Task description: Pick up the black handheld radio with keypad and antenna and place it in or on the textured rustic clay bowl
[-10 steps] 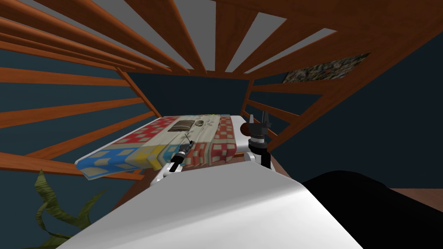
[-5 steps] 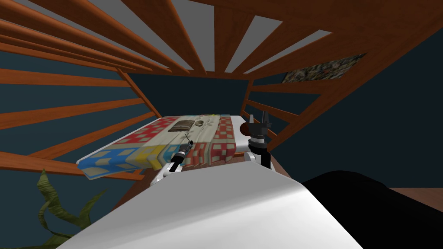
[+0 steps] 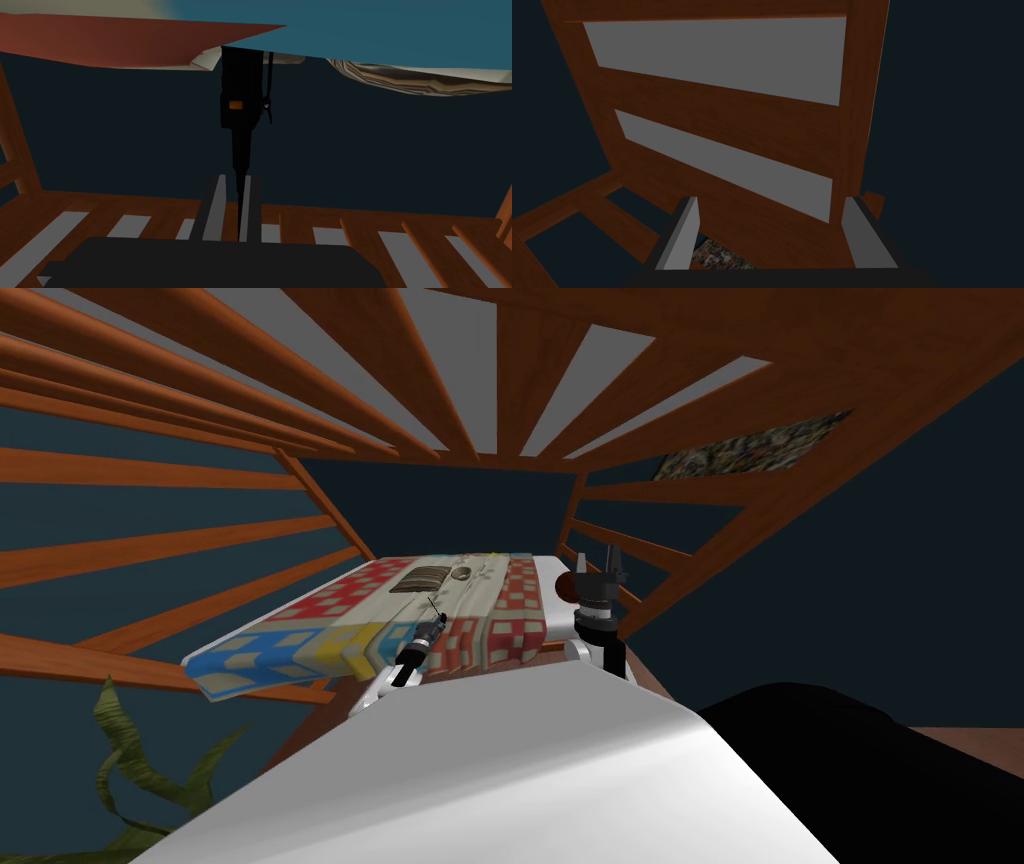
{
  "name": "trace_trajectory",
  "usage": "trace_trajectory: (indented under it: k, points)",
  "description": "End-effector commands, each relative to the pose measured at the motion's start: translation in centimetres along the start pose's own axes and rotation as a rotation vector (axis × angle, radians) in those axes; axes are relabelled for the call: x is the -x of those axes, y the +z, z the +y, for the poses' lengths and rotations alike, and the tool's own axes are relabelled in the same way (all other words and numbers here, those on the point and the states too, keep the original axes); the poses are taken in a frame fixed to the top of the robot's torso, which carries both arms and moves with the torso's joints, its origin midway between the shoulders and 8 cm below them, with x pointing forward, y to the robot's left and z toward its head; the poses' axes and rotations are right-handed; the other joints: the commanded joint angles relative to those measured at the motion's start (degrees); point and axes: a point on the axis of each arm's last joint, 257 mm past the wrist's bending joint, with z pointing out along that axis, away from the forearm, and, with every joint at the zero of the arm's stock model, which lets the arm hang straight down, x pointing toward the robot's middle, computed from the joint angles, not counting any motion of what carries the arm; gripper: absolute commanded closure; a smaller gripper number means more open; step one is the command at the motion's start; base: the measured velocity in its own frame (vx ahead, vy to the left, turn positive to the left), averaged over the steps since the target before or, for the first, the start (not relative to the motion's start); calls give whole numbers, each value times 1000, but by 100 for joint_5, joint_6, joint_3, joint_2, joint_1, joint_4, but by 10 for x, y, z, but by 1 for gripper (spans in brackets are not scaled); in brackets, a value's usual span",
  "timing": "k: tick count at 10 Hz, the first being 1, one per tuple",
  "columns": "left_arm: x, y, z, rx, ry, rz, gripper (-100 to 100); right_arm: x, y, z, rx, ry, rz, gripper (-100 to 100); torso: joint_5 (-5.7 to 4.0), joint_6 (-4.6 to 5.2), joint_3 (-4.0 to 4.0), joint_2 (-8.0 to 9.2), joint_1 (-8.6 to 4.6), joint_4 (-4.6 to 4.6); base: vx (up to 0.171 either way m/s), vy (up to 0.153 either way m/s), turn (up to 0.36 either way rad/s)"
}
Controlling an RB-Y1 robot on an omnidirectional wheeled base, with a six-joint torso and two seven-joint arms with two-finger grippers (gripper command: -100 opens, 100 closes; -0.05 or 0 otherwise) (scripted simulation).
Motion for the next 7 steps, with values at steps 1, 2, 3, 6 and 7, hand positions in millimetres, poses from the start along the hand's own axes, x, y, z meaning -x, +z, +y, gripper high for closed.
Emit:
trace_trajectory:
  k: [1,2,3,6,7]
  points:
    - [-2,-3,-9,-15,5,-16,-100,0,0,0,0,0,0,0,0,0,0,0,0,0,43,22,64]
    - [-3,-6,-15,-24,7,-26,-100,0,0,0,0,0,0,0,1,1,-4,-7,5,-2,51,28,71]
    - [-4,-8,-20,-32,9,-35,-100,0,0,0,0,0,0,0,2,0,-7,-12,7,-3,53,30,66]
    - [-8,-15,-34,-48,8,-58,-100,0,0,0,0,0,0,0,2,1,-7,-11,7,-3,43,24,57]
    - [-9,-16,-37,-51,6,-63,-100,0,0,0,0,0,0,0,1,1,-6,-9,5,-2,34,11,44]
